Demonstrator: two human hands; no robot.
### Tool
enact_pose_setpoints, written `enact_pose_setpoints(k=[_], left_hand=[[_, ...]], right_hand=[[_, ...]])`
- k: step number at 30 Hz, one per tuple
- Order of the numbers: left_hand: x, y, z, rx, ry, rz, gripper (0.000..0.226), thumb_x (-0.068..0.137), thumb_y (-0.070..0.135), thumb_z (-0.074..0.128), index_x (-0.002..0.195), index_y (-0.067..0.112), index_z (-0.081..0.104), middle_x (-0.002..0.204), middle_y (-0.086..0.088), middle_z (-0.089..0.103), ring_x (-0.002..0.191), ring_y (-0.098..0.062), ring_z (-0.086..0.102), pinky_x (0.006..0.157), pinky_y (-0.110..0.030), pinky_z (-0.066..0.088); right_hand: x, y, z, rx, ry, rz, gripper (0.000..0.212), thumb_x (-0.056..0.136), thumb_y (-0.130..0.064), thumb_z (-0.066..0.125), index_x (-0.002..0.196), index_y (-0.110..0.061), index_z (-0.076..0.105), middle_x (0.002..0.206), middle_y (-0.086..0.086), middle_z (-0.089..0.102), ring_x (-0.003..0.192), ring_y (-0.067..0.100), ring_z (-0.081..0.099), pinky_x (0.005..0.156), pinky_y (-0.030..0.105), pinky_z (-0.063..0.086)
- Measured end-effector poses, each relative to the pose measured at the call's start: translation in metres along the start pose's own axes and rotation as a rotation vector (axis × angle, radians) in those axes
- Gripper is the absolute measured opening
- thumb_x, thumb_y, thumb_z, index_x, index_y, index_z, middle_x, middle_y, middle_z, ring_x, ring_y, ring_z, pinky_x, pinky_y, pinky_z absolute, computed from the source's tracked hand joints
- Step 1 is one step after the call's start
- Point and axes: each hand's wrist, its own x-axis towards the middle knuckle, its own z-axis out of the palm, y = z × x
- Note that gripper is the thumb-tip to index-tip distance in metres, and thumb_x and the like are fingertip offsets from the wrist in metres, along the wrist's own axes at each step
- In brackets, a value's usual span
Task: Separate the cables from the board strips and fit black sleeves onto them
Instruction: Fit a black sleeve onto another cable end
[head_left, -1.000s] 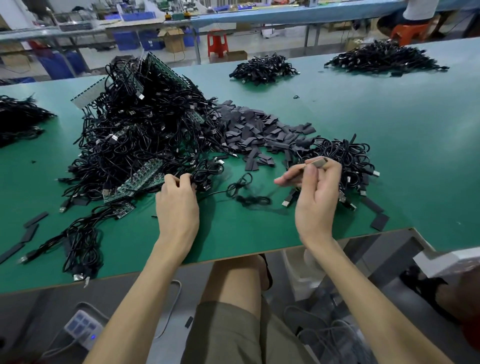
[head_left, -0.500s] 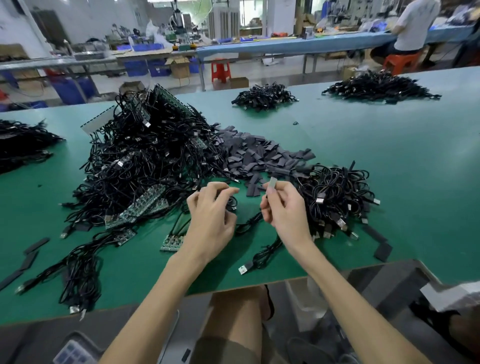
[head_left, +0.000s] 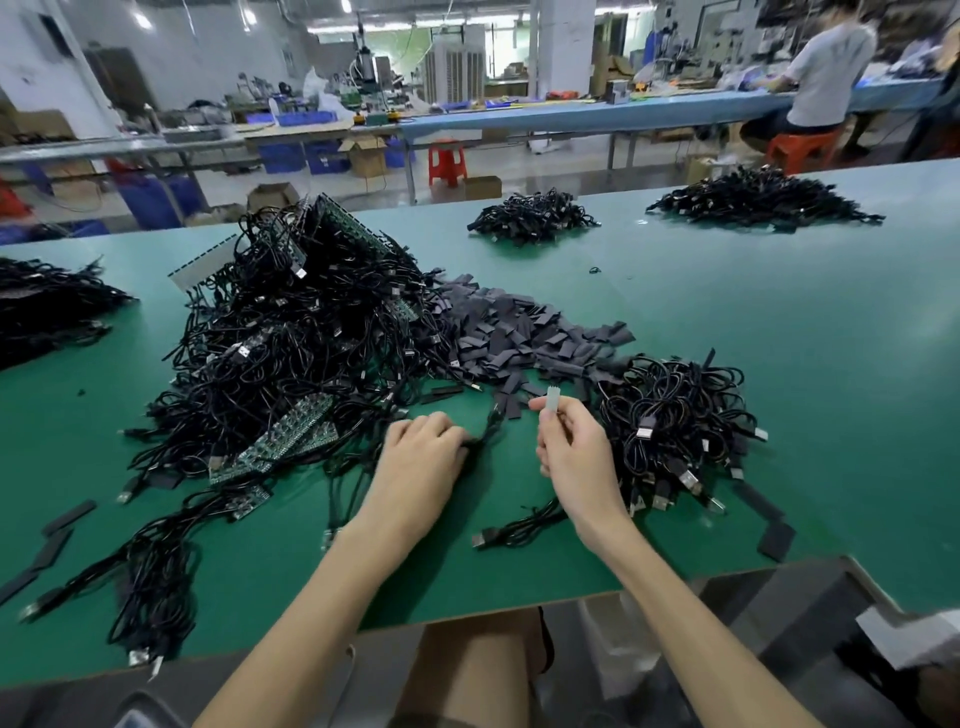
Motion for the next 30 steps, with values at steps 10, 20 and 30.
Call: enact_pose_setpoints(k=[10, 20, 30], left_hand=[[0.04, 0.037, -0.014, 0.013, -0.021, -0.205, 0.025, 0.1, 0.015, 0.05, 0.124, 0.014, 0.055, 0.125, -0.007, 0.052, 0.118, -0.029, 0.051, 0.101, -0.043, 0.034], [0.062, 0.033, 0.034, -0.242, 0.023, -0.17, 0.025, 0.103, 0.025, 0.056, 0.119, 0.01, 0.068, 0.114, -0.007, 0.056, 0.11, -0.026, 0.053, 0.093, -0.037, 0.046], [0.042, 0.031, 0.024, -0.919, 0.227, -0.104, 0.016, 0.096, 0.006, 0.068, 0.106, 0.017, 0.073, 0.088, 0.006, 0.072, 0.076, -0.009, 0.068, 0.074, -0.022, 0.054]], right_hand=[[-0.007, -0.01, 0.007, 0.044, -0.021, 0.056, 0.021, 0.111, -0.018, 0.043, 0.112, -0.022, 0.064, 0.085, 0.008, 0.063, 0.064, 0.013, 0.063, 0.055, 0.026, 0.05], [-0.007, -0.012, 0.005, 0.026, -0.017, 0.054, 0.022, 0.111, -0.017, 0.044, 0.111, -0.021, 0.066, 0.081, 0.005, 0.063, 0.061, 0.011, 0.059, 0.054, 0.025, 0.047], [-0.007, -0.006, 0.005, 0.015, 0.008, 0.031, 0.019, 0.111, -0.019, 0.046, 0.105, -0.023, 0.063, 0.078, 0.002, 0.066, 0.061, 0.014, 0.063, 0.055, 0.027, 0.049]])
